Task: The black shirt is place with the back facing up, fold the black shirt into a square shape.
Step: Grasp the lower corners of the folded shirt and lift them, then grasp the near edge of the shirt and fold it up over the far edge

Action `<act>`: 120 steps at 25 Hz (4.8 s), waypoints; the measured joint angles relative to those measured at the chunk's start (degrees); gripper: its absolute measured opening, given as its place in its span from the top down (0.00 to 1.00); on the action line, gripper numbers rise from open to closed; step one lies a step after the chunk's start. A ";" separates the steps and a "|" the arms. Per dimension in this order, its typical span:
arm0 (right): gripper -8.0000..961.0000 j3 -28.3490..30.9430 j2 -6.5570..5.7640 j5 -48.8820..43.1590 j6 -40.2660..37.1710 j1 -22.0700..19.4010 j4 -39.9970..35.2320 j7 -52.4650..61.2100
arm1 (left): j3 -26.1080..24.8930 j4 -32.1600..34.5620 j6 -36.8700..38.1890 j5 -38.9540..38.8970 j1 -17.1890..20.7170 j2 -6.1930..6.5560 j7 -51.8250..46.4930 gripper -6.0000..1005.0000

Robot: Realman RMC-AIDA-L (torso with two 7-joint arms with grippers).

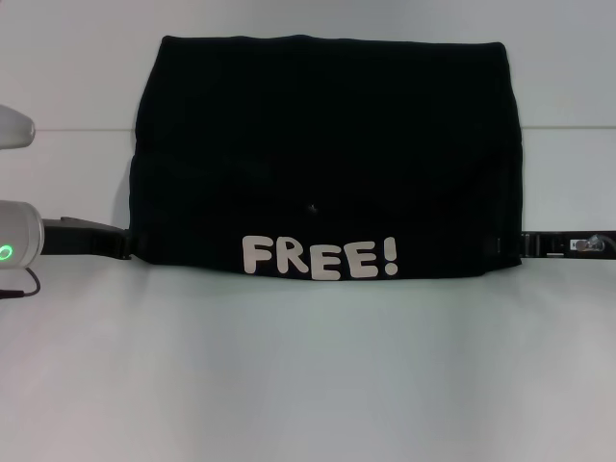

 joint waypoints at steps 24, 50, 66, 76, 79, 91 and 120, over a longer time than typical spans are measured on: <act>0.99 0.80 0.22 6.32 -10.75 -8.69 -4.56 -7.11 | -4.91 4.71 12.88 -0.41 2.16 0.16 0.38 0.98; 0.99 10.59 -2.99 3.46 -42.66 -26.45 -13.77 -18.82 | -13.96 10.33 53.73 4.21 11.29 1.18 14.11 0.98; 0.99 15.77 -2.37 -0.94 -46.54 -27.88 -13.81 -21.88 | -13.49 9.18 55.21 7.97 10.82 1.08 13.37 0.98; 0.99 22.14 -2.92 0.50 -43.34 -16.25 -13.72 -22.87 | -16.04 4.99 48.21 6.65 -1.03 4.85 9.21 0.98; 0.99 22.29 -3.16 1.44 -39.28 -12.65 -12.63 -22.39 | -15.99 2.20 41.97 6.59 -4.95 6.03 7.47 0.97; 0.99 17.35 -2.96 1.70 -12.91 -1.03 -2.66 -18.21 | -6.83 -5.82 7.02 6.50 -11.66 5.38 0.53 0.97; 0.99 12.59 -3.78 2.00 11.53 7.48 1.67 -15.38 | 1.47 -5.24 -14.85 6.05 -15.26 2.64 -0.67 0.95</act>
